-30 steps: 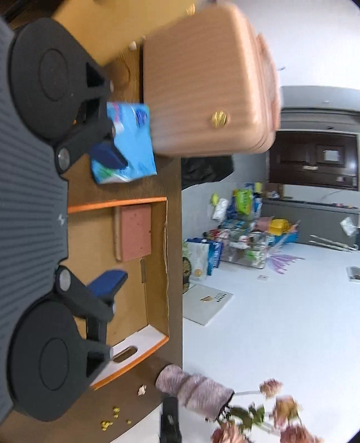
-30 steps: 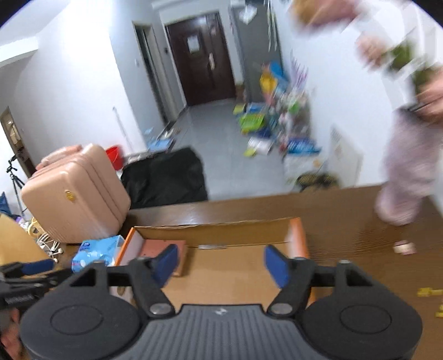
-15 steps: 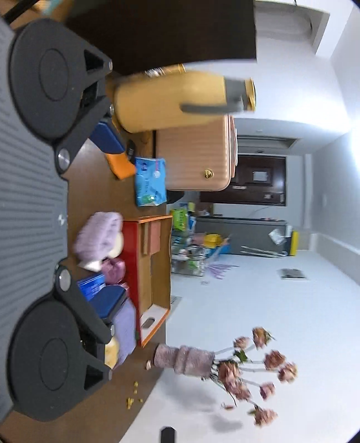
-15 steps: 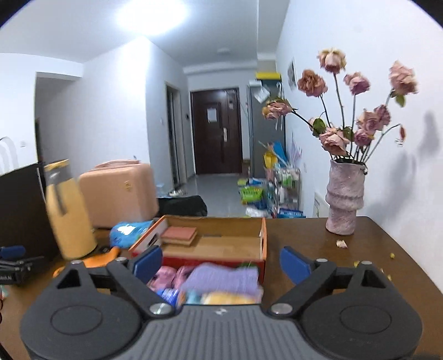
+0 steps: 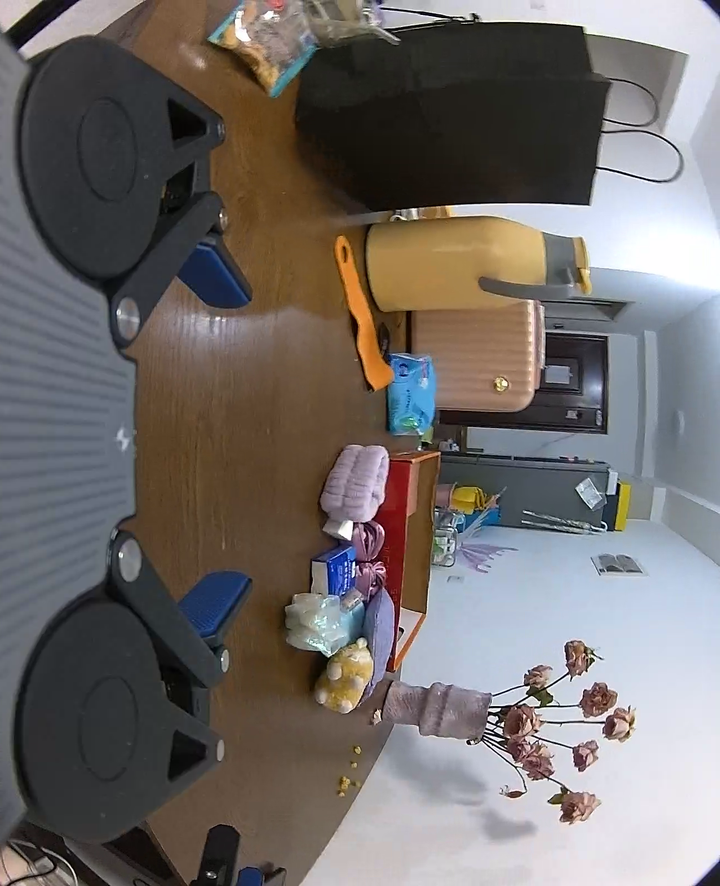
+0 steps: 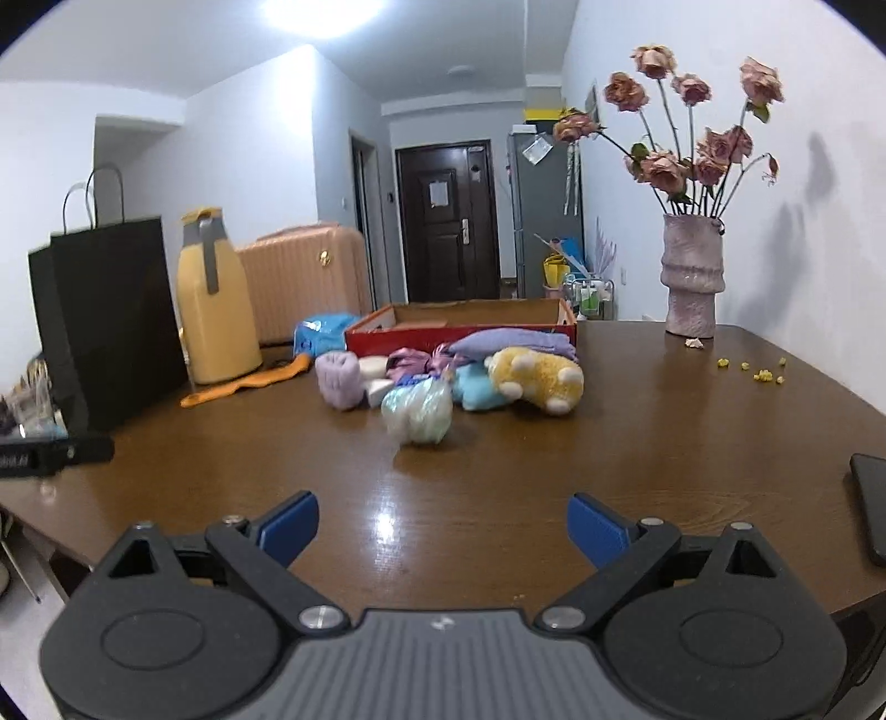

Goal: Organize soft objects

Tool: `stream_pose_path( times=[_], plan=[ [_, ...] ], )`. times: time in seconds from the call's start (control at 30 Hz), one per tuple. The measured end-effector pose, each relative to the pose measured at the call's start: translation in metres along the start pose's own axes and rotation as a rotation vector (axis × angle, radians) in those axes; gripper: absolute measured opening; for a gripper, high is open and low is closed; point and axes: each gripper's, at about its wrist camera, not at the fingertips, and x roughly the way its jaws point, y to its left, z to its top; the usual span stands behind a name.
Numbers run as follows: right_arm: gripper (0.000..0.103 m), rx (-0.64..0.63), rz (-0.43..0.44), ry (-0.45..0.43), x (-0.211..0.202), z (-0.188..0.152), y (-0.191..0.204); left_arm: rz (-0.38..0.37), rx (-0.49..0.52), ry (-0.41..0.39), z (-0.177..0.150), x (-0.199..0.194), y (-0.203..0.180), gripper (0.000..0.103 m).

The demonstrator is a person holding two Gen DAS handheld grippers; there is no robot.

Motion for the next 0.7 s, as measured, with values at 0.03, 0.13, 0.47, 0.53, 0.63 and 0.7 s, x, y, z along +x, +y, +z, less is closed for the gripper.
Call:
stream_pose_path(
  times=[0.03,0.13,0.47,0.53,0.63,0.7],
  plan=[
    [0.096,-0.004,-0.008,-0.002,0.000,-0.002,0.002,-0.002,0.002,-0.005,-0.001,0.001,0.000,0.103],
    [0.095,0.015,-0.011,0.003,0.006,0.002,0.000,-0.012,-0.010,0.004,-0.003,0.009,-0.002,0.103],
    [0.085,0.086,0.011,0.031,0.061,0.031,-0.018,-0.057,0.008,0.065,0.010,0.066,-0.017,0.103],
    [0.084,0.089,0.015,0.038,0.076,0.039,-0.021,-0.064,0.017,0.069,0.018,0.082,-0.023,0.103],
    [0.076,0.101,0.035,0.041,0.103,0.053,-0.026,-0.075,0.021,0.075,0.030,0.111,-0.029,0.103],
    [0.070,0.095,0.052,0.048,0.127,0.064,-0.030,-0.097,0.017,0.087,0.039,0.130,-0.032,0.103]
  ],
)
